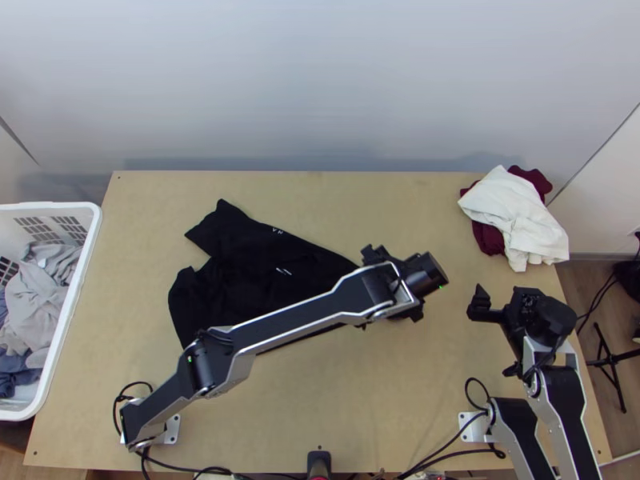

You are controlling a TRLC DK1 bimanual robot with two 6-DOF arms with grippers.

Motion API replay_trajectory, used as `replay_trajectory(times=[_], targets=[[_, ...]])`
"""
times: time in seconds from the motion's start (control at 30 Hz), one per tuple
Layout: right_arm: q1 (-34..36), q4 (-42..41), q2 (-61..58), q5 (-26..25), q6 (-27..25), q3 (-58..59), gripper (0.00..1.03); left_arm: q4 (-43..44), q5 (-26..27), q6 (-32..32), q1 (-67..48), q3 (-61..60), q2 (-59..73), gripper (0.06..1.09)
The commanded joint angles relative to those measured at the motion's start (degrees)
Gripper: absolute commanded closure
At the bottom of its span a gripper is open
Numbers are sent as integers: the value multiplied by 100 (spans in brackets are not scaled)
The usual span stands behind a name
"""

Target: Fold the t-shirt

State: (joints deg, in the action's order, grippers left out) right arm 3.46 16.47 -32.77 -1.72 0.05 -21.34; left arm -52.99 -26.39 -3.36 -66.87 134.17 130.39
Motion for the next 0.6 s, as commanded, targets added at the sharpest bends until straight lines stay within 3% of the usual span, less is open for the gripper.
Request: replay_trajectory(times=[0.0, 0.17, 0.3, 0.43, 0.57], targets=[[58, -390, -388, 110, -23, 34, 4, -528, 20, -7, 236, -154, -374, 10], [-127, -276, -678, 541, -14, -265, 4, -1126, 20, 10, 421, -444, -1033, 10], [-927, 58, -871, 593, 56, -529, 4, -1741, 20, -201, 737, -646, -1455, 10], [-1586, 419, -1214, 681, 56, -775, 4, -1811, 20, -332, 1053, -1385, -2026, 10], [-1647, 621, -1785, 1121, -58, -995, 4, -1750, 20, -403, 1220, -2079, -2553, 10]])
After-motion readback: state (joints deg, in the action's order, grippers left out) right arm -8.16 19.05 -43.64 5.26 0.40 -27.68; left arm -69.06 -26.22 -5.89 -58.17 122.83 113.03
